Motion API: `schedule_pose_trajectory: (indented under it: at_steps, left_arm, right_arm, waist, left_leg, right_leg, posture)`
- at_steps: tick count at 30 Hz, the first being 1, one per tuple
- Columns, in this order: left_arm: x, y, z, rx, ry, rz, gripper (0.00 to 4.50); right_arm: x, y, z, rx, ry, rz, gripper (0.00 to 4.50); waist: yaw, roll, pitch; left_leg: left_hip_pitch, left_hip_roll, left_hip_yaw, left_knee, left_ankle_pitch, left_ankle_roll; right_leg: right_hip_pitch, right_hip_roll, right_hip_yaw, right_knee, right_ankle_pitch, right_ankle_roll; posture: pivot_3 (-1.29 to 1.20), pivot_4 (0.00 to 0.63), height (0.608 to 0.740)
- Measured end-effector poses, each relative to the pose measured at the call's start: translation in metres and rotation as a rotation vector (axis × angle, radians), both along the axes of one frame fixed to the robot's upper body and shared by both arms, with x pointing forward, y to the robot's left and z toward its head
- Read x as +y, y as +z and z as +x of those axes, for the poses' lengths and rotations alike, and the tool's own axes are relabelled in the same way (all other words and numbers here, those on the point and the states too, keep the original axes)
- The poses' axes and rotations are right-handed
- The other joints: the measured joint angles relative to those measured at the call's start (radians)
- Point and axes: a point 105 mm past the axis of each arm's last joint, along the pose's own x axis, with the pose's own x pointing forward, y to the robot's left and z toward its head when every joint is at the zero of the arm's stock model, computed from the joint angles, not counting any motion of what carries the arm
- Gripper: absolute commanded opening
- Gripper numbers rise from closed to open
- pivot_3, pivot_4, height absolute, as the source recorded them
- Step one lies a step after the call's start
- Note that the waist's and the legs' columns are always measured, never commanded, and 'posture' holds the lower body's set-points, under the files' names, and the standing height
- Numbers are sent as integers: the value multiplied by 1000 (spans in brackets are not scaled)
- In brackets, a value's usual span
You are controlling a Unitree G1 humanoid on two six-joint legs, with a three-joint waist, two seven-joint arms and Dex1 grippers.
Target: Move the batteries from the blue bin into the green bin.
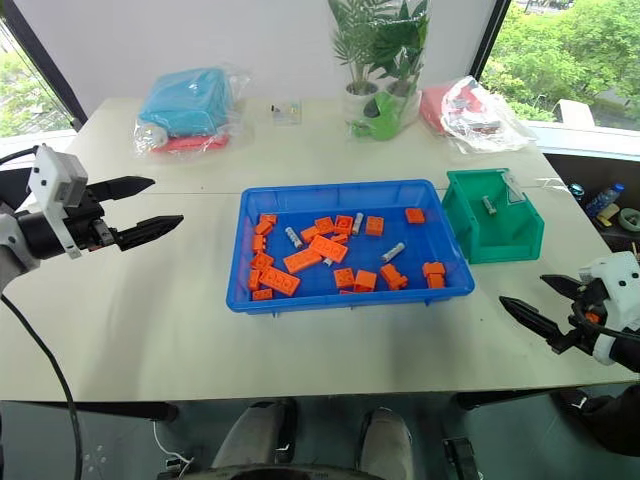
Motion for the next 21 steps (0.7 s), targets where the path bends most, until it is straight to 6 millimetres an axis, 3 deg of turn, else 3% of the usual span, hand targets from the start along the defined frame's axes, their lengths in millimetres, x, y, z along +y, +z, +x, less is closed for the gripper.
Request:
schedule_pose_trajectory:
  at_steps: [21]
  left_arm:
    - [-9,-3,-1,13,-36,-5,4500]
  right_arm:
    - [5,14,15,-46,48,-24,4458]
  waist:
    - [0,-1,0]
  left_leg:
    - [1,0,1,0,0,0]
  right_leg:
    - [0,0,0,0,1,1]
  posture:
    - [0,150,661]
